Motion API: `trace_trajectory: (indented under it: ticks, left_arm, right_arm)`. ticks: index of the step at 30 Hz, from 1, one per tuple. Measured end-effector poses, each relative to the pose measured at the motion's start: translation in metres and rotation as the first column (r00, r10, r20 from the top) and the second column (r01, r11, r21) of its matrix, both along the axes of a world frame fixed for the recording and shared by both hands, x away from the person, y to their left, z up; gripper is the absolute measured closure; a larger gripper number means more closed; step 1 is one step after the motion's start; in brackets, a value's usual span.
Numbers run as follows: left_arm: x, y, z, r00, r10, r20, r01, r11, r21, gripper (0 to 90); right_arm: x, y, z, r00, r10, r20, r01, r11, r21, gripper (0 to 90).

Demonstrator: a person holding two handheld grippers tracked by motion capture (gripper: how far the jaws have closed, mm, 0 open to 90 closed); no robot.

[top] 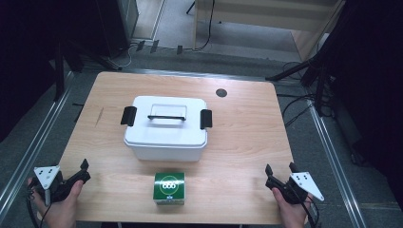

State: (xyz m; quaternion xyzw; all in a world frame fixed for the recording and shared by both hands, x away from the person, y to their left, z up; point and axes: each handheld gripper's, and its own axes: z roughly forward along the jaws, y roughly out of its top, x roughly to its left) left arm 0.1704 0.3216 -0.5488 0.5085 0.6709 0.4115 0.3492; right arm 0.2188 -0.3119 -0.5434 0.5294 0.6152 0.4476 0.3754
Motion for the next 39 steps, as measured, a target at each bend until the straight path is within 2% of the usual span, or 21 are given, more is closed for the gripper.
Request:
trace_trajectory:
  ticks: [2,6,7,11,14,17,19,20,21,26,27,29,30,31,32,33,34,35,36,37,39]
  left_arm:
    - [-0.001,-0.001,0.001,1.0,0.003,0.004,-0.003,1.0,0.005,14.0]
    - [-0.002,-0.001,0.002,1.0,-0.005,0.008,0.005,0.9999,-0.014,17.5]
    - [-0.003,-0.004,0.003,1.0,-0.001,0.004,0.001,0.9998,-0.022,20.6]
    - [-0.004,-0.012,0.004,0.9999,-0.013,-0.01,0.013,0.9999,-0.003,31.6]
    - [-0.006,-0.019,0.007,0.9991,-0.042,-0.007,0.042,0.999,-0.011,53.3]
    - [-0.009,-0.027,0.011,0.9902,-0.14,-0.005,0.139,0.9883,-0.062,67.1]
    - [-0.009,-0.03,0.012,0.9807,-0.195,-0.016,0.192,0.9755,-0.107,72.2]
    - [-0.009,-0.03,0.012,0.9807,-0.195,-0.016,0.192,0.9755,-0.107,74.8]
    - [-0.009,-0.034,0.011,0.9734,-0.226,-0.039,0.219,0.9675,-0.126,77.8]
    - [-0.011,-0.046,0.012,0.9613,-0.266,-0.072,0.256,0.9589,-0.122,85.2]
    - [-0.013,-0.052,0.013,0.9512,-0.3,-0.072,0.29,0.9488,-0.126,87.9]
    - [-0.015,-0.058,0.015,0.9433,-0.327,-0.057,0.317,0.9385,-0.137,90.0]
    - [-0.015,-0.058,0.015,0.9433,-0.327,-0.057,0.317,0.9385,-0.137,90.0]
    - [-0.018,-0.069,0.018,0.93,-0.364,-0.052,0.354,0.9247,-0.14,90.0]
    - [-0.018,-0.069,0.018,0.93,-0.364,-0.052,0.354,0.9247,-0.14,90.0]
    - [-0.019,-0.08,0.018,0.9152,-0.397,-0.07,0.385,0.912,-0.142,90.0]
    - [-0.019,-0.08,0.018,0.9152,-0.397,-0.07,0.385,0.912,-0.142,90.0]
    - [-0.02,-0.091,0.018,0.8996,-0.428,-0.087,0.414,0.8993,-0.141,90.0]
    - [-0.02,-0.091,0.018,0.8996,-0.428,-0.087,0.414,0.8993,-0.141,90.0]
    - [-0.021,-0.101,0.018,0.8827,-0.458,-0.106,0.443,0.8859,-0.139,90.0]
    - [-0.022,-0.109,0.018,0.8694,-0.481,-0.112,0.466,0.874,-0.138,90.0]
  right_arm:
    - [0.0,0.001,0.0,1.0,0.006,-0.004,-0.006,1.0,0.002,15.0]
    - [-0.002,0.001,0.001,0.999,0.044,-0.001,-0.044,0.9989,0.017,29.6]
    - [-0.002,0.002,0.002,0.9961,0.086,-0.016,-0.086,0.996,0.024,43.6]
    - [-0.005,0.008,0.005,0.9964,0.084,-0.016,-0.083,0.9965,0.003,55.5]
    - [-0.007,0.013,0.007,0.9951,0.092,-0.036,-0.091,0.9953,0.033,65.1]
    - [-0.011,0.026,0.014,0.9882,0.15,-0.03,-0.149,0.9879,0.043,76.6]
    - [-0.013,0.032,0.017,0.9815,0.188,-0.034,-0.187,0.9815,0.041,80.6]
    - [-0.013,0.032,0.017,0.9815,0.188,-0.034,-0.187,0.9815,0.041,80.6]
    - [-0.016,0.04,0.019,0.9772,0.21,-0.027,-0.21,0.9773,0.031,82.0]
    - [-0.021,0.056,0.023,0.9701,0.241,-0.033,-0.24,0.9706,0.019,85.9]
    - [-0.025,0.068,0.025,0.9595,0.278,-0.046,-0.278,0.9606,0.008,88.9]
    - [-0.029,0.082,0.026,0.9508,0.305,-0.052,-0.306,0.9518,-0.011,89.7]
    - [-0.03,0.086,0.026,0.9439,0.325,-0.057,-0.326,0.9453,-0.002,90.0]
    - [-0.031,0.095,0.026,0.9324,0.354,-0.071,-0.355,0.935,0.009,90.0]
    - [-0.031,0.095,0.026,0.9324,0.354,-0.071,-0.355,0.935,0.009,90.0]
    - [-0.033,0.109,0.024,0.9138,0.394,-0.098,-0.395,0.9185,0.008,90.0]
    - [-0.034,0.116,0.023,0.9031,0.416,-0.107,-0.417,0.9088,0.012,90.0]
    - [-0.035,0.122,0.022,0.8906,0.439,-0.12,-0.44,0.8979,0.021,90.0]
    - [-0.035,0.122,0.022,0.8906,0.439,-0.12,-0.44,0.8979,0.021,90.0]
    - [-0.036,0.132,0.02,0.8709,0.47,-0.143,-0.472,0.8813,0.025,90.0]
    - [-0.037,0.143,0.018,0.8523,0.499,-0.158,-0.5,0.8654,0.034,90.0]
